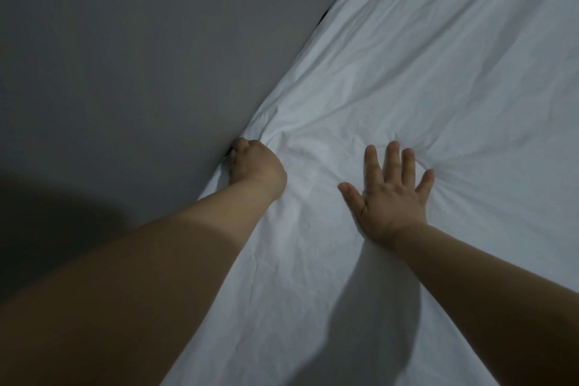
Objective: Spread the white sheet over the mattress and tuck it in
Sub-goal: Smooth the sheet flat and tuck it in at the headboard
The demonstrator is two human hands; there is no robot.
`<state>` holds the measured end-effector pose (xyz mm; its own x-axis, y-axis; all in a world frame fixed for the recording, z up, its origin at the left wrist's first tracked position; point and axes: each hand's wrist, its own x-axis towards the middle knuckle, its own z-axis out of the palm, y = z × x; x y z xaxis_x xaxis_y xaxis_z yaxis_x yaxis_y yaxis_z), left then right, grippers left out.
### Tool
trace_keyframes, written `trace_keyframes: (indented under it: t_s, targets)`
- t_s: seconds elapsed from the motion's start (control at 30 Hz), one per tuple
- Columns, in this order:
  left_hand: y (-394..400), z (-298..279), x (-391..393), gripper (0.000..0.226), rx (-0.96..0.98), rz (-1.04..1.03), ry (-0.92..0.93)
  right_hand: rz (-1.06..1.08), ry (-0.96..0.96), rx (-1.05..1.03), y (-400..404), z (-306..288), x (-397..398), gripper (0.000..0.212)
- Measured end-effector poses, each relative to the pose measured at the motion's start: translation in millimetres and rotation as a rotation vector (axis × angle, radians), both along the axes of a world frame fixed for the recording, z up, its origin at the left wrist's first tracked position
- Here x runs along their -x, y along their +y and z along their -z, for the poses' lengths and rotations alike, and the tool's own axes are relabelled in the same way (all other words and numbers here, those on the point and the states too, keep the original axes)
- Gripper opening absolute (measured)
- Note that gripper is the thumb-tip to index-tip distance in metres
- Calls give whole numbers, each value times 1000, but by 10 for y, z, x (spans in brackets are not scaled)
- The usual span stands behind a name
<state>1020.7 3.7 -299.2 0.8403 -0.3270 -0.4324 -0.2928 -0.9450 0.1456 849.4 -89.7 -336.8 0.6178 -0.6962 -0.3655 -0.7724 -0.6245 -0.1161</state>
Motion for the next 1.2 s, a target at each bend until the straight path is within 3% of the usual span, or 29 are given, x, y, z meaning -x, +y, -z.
trace_keyframes:
  t_s: [0.23,0.3,0.5,0.67,0.8,1.2]
  targets:
    - [-35,41,184,60,65,58,-122,1,-21,17,7,20,11,83]
    - [-51,51,131,55,30,53,-113,1,-27,18,9,25,12,83]
    - [-79,110,-110,68,91,24,27,1,-27,31,13,53,12,83]
    - [-64,101,-36,60,122,57,-63,2,-37,43,26,66,14,82]
    - [-44,142,138,70,165,49,-184,4,-37,47,28,71,9,82]
    - [-105,444,-80,92,81,46,-130,1,-83,66,21,132,17,82]
